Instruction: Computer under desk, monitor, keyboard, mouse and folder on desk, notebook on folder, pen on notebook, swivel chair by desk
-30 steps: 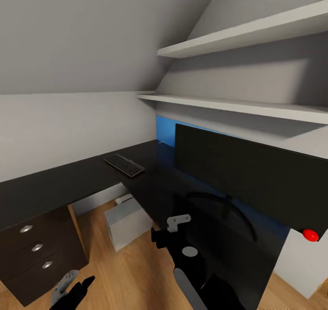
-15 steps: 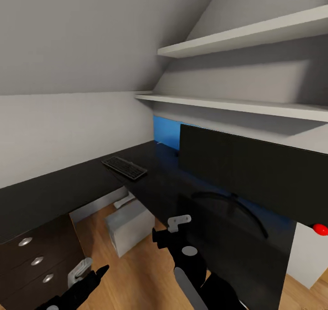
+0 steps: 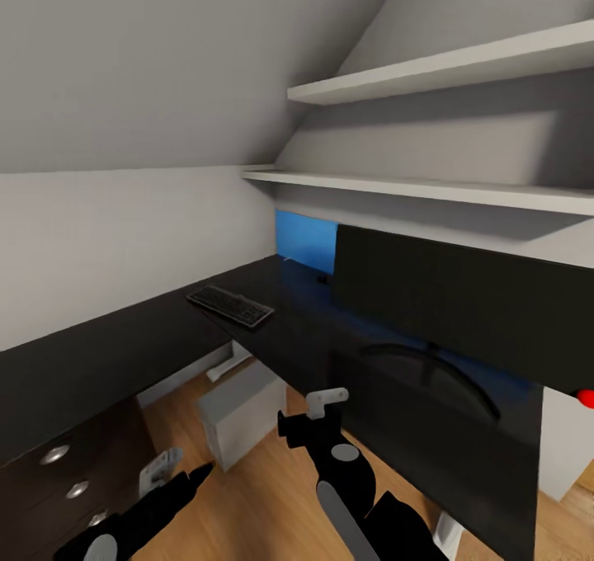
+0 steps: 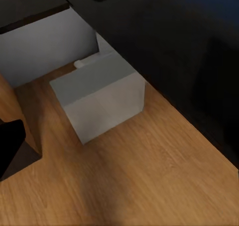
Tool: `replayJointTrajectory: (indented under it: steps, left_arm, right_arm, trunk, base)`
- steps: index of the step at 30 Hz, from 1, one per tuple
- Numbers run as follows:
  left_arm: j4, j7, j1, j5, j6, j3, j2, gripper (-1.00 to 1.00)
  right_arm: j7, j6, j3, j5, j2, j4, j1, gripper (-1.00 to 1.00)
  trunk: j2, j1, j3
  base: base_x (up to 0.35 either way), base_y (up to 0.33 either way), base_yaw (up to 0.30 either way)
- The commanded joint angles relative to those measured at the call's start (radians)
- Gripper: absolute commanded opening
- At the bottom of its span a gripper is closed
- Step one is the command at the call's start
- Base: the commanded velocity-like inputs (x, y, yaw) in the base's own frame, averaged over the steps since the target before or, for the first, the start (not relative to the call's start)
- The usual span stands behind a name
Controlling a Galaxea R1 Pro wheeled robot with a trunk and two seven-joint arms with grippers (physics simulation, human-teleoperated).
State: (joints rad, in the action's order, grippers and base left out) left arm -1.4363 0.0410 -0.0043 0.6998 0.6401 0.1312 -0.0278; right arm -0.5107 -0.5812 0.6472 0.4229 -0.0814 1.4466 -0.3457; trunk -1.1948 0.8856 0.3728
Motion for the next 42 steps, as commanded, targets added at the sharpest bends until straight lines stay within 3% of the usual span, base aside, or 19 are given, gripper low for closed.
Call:
replayJointTrajectory:
  steps: [1, 5, 9, 14, 18, 20, 21, 26, 29, 30, 34, 42]
  left_arm:
    - [-0.023, 0.002, 0.001, -0.001, 0.025, -0.004, 0.001, 1.0]
    - [-0.082, -0.018, -0.007, 0.003, 0.084, -0.018, 0.002, 1.0]
    - [-0.11, -0.041, -0.06, 0.008, 0.129, -0.031, 0.005, 1.0]
    - [-0.123, -0.049, -0.122, 0.009, 0.158, -0.089, 0.021, 1.0]
    - [-0.126, -0.077, -0.206, 0.008, 0.182, -0.123, 0.042, 1.0]
    - [-0.125, -0.111, -0.257, 0.009, 0.206, -0.131, 0.051, 1.0]
    - [-0.122, -0.15, -0.315, 0.01, 0.232, -0.135, 0.06, 1.0]
    - [-0.113, -0.262, -0.435, 0.008, 0.267, -0.142, 0.074, 1.0]
    - [-0.108, -0.319, -0.467, 0.009, 0.274, -0.147, 0.081, 1.0]
    - [-0.105, -0.352, -0.481, 0.011, 0.278, -0.148, 0.085, 1.0]
    - [-0.103, -0.379, -0.48, 0.011, 0.281, -0.148, 0.087, 1.0]
    - [-0.095, -0.392, -0.476, 0.01, 0.281, -0.149, 0.088, 1.0]
  right_arm:
    - [-0.01, -0.002, -0.004, 0.01, 0.0, 0.001, -0.002, 1.0]
    - [-0.009, -0.004, -0.03, 0.01, 0.0, 0.002, -0.003, 1.0]
    - [-0.006, -0.008, -0.062, 0.01, 0.005, 0.004, -0.014, 1.0]
    - [-0.003, -0.015, -0.092, 0.01, 0.008, 0.016, -0.02, 1.0]
    - [-0.001, -0.035, -0.106, 0.01, 0.018, 0.051, -0.018, 1.0]
    - [0.001, -0.072, -0.11, 0.012, 0.041, 0.086, -0.014, 1.0]
    - [0.005, -0.122, -0.111, 0.015, 0.081, 0.117, -0.01, 1.0]
    - [0.065, -0.209, -0.111, 0.02, 0.202, 0.153, -0.004, 1.0]
    - [0.159, -0.229, -0.113, 0.02, 0.258, 0.16, -0.003, 1.0]
    - [0.257, -0.236, -0.12, 0.019, 0.291, 0.164, -0.002, 1.0]
    - [0.337, -0.239, -0.165, 0.015, 0.312, 0.167, 0.0, 1.0]
    - [0.377, -0.241, -0.196, 0.012, 0.319, 0.169, -0.001, 1.0]
  trunk:
    - [-0.001, 0.0, 0.001]
    - [-0.001, 0.0, 0.001]
    - [-0.001, 0.0, 0.001]
    - [-0.001, 0.0, 0.001]
    - [-0.001, 0.0, 0.001]
    - [-0.001, 0.0, 0.001]
    - [-0.001, 0.0, 0.001]
    - [-0.001, 0.0, 0.001]
    - [-0.001, 0.0, 0.001]
    - [-0.001, 0.0, 0.001]
    - [-0.001, 0.0, 0.001]
    - [-0.001, 0.0, 0.001]
  base:
    - [0.0, 0.316, -0.115]
    - [0.0, 0.316, -0.098]
    - [0.0, 0.277, -0.074]
    - [0.0, 0.12, -0.034]
    - [0.0, 0.043, -0.012]
    - [0.0, 0.021, -0.006]
    - [0.0, 0.012, -0.003]
    - [0.0, 0.007, -0.002]
    - [0.0, 0.003, -0.001]
    - [0.0, 0.001, -0.027]
    - [0.044, 0.028, -0.125]
    - [0.212, 0.168, -0.261]
